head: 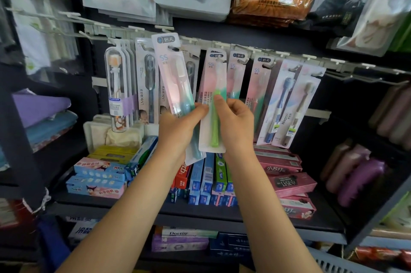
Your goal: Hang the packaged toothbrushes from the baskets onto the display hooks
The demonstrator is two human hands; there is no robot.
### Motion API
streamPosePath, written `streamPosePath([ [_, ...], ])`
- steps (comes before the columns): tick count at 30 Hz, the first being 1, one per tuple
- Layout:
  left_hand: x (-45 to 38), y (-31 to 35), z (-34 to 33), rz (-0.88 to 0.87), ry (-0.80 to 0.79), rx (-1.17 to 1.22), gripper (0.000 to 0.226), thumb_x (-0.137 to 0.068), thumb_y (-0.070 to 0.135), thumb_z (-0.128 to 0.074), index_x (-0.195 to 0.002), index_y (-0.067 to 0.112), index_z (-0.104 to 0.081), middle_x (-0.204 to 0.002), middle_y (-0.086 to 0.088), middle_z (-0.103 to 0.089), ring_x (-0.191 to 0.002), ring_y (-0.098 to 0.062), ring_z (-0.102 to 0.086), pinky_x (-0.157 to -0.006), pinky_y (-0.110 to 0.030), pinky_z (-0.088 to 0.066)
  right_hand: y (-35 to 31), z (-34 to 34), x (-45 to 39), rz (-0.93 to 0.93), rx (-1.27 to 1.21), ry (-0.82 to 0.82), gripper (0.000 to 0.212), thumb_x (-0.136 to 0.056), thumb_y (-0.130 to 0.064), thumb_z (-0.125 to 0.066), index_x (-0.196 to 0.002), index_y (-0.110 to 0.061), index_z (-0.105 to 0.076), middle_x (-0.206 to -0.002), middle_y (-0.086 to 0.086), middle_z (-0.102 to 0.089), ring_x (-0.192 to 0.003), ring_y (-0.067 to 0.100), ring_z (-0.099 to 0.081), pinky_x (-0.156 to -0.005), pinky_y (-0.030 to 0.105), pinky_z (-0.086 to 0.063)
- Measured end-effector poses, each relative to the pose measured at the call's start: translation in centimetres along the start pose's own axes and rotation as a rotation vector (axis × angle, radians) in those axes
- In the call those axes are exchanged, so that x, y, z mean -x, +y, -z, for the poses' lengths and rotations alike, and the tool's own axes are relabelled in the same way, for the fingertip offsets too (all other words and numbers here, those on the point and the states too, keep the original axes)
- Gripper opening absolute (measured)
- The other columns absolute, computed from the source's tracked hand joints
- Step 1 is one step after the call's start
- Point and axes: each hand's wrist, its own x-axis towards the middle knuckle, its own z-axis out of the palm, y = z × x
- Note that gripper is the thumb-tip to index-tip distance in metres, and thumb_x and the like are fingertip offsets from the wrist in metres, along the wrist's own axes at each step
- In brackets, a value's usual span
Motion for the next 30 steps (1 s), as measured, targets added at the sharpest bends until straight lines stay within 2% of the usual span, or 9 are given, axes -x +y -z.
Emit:
streamPosePath([
  [3,-0.5,-0.6,0.0,0.003,-0.009,-0.059,0.013,-0.084,0.007,-0.078,-0.091,0.015,-0.071,-0.081,0.001,-0.076,-0.070,-0.006,-0.074,-0.059,-0.018,-0.056,1.2,-0.1,-0.3,0.008,0.018,0.002,0.030,-0.099,-0.028,-0.066,-0.084,-0.002,-0.063,-0.069,0.006,-0.052,-0.064,0.016,-0.049,-0.060,0.026,-0.043],
  [6,-0.9,-2.1,0.3,0.022,0.013,-0.126,0.014,-0.086,0.012,-0.079,-0.086,0.021,-0.067,-0.082,0.006,-0.071,-0.059,0.008,-0.066,-0.050,-0.006,-0.046,3.2,0.3,-0.3,-0.050,0.087,-0.015,0.033,-0.099,-0.035,-0.063,-0.079,-0.009,-0.059,-0.062,-0.004,-0.044,-0.058,0.008,-0.042,-0.059,0.019,-0.039],
  [8,-1.1,-3.6,0.8,0.050,0.025,-0.173,0.016,-0.086,0.015,-0.079,-0.083,0.023,-0.066,-0.081,0.007,-0.069,-0.059,0.006,-0.065,-0.048,-0.004,-0.042,5.0,0.8,0.1,-0.094,0.132,-0.029,0.034,-0.100,-0.038,-0.061,-0.080,-0.010,-0.059,-0.063,-0.005,-0.044,-0.057,0.004,-0.041,-0.061,0.018,-0.040],
  [12,-1.0,-7.0,1.9,0.118,0.058,-0.235,0.009,-0.085,0.016,-0.080,-0.086,0.018,-0.071,-0.080,0.000,-0.071,-0.057,0.003,-0.066,-0.047,-0.008,-0.045,9.1,1.6,1.1,-0.172,0.117,-0.064,0.035,-0.103,-0.030,-0.057,-0.096,0.003,-0.064,-0.085,0.022,-0.063,-0.072,0.018,-0.060,-0.061,0.022,-0.054],
  [14,-1.1,-8.2,2.4,0.144,0.094,-0.273,0.012,-0.083,0.018,-0.081,-0.091,0.013,-0.073,-0.080,-0.003,-0.073,-0.058,0.000,-0.067,-0.048,-0.011,-0.047,10.6,1.7,1.6,-0.227,0.103,-0.081,0.026,-0.103,-0.029,-0.057,-0.096,-0.007,-0.069,-0.094,0.017,-0.072,-0.077,0.025,-0.070,-0.067,0.033,-0.060],
  [17,-1.6,-9.0,2.8,0.153,0.108,-0.295,0.010,-0.083,0.018,-0.081,-0.088,0.014,-0.072,-0.079,-0.002,-0.072,-0.063,-0.006,-0.068,-0.050,-0.013,-0.049,11.4,1.5,1.1,-0.267,0.105,-0.070,0.021,-0.103,-0.027,-0.057,-0.091,-0.016,-0.069,-0.085,0.004,-0.073,-0.072,0.019,-0.070,-0.066,0.033,-0.059],
  [21,-2.0,-8.9,3.2,0.152,0.106,-0.311,0.009,-0.089,0.017,-0.075,-0.091,0.012,-0.068,-0.072,0.001,-0.066,-0.048,0.005,-0.061,-0.042,-0.008,-0.042,11.8,0.5,-0.8,-0.308,0.158,-0.036,0.023,-0.104,-0.027,-0.056,-0.089,-0.013,-0.065,-0.078,0.004,-0.069,-0.068,0.019,-0.066,-0.059,0.033,-0.057],
  [26,-2.2,-8.7,4.4,0.252,0.047,-0.269,0.017,-0.095,0.024,-0.066,-0.102,0.010,-0.061,-0.063,-0.004,-0.063,-0.046,-0.017,-0.060,-0.045,-0.026,-0.051,12.1,-1.1,-2.9,-0.350,0.169,-0.025,0.032,-0.108,-0.028,-0.047,-0.086,-0.007,-0.057,-0.064,0.003,-0.055,-0.057,0.017,-0.054,-0.050,0.026,-0.050],
  [30,-2.3,-8.1,5.6,0.293,0.014,-0.214,0.028,-0.097,0.023,-0.057,-0.120,0.008,-0.055,-0.069,-0.006,-0.062,-0.051,-0.022,-0.059,-0.049,-0.029,-0.051,12.1,-1.7,-4.0,-0.410,0.121,0.003,0.033,-0.107,-0.031,-0.050,-0.085,-0.006,-0.055,-0.064,0.005,-0.051,-0.052,0.017,-0.052,-0.050,0.027,-0.051],
])
